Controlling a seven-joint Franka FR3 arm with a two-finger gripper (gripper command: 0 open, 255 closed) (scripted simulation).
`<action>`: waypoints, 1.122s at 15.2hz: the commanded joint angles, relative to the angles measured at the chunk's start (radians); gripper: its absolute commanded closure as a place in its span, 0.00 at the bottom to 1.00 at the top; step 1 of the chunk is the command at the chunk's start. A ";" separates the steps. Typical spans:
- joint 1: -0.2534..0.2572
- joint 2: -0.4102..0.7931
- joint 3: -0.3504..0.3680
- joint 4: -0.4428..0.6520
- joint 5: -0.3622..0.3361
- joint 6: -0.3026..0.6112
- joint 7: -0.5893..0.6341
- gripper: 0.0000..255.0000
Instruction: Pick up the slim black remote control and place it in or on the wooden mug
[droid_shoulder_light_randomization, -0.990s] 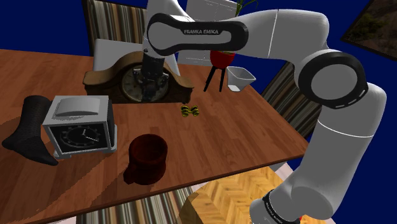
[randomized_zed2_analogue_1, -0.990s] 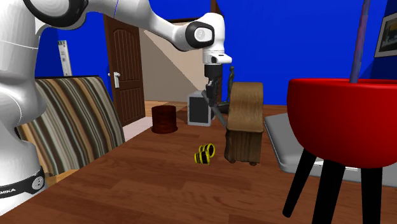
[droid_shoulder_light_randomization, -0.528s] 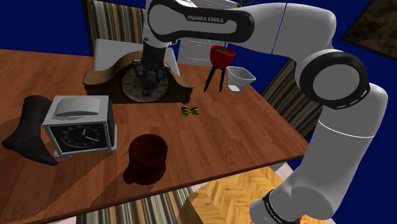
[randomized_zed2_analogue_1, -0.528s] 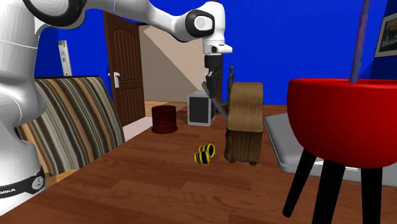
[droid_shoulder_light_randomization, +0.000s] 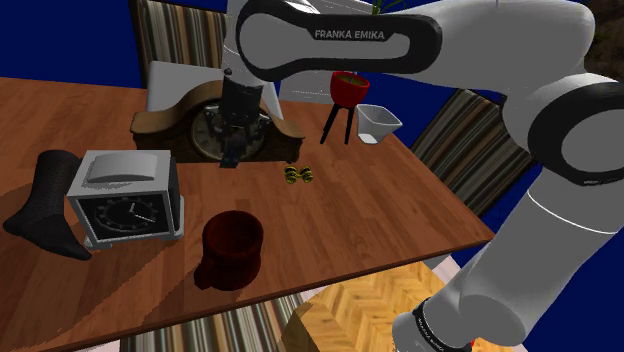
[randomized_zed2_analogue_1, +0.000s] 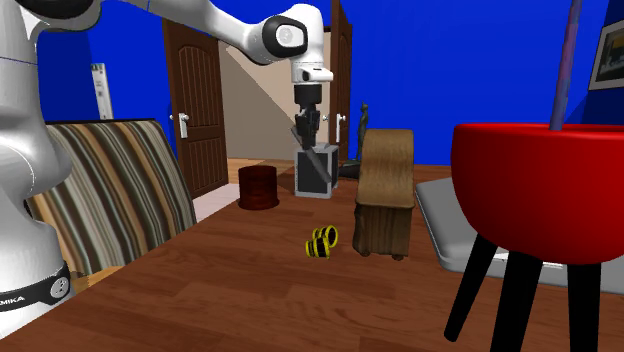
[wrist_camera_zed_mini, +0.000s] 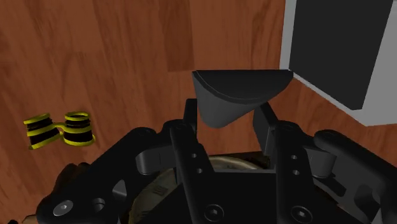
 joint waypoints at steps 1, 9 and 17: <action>0.008 -0.057 0.013 -0.077 0.021 0.025 0.020 1.00; 0.070 -0.240 0.077 -0.289 0.099 0.079 0.120 1.00; 0.124 -0.332 0.133 -0.409 0.150 0.125 0.202 1.00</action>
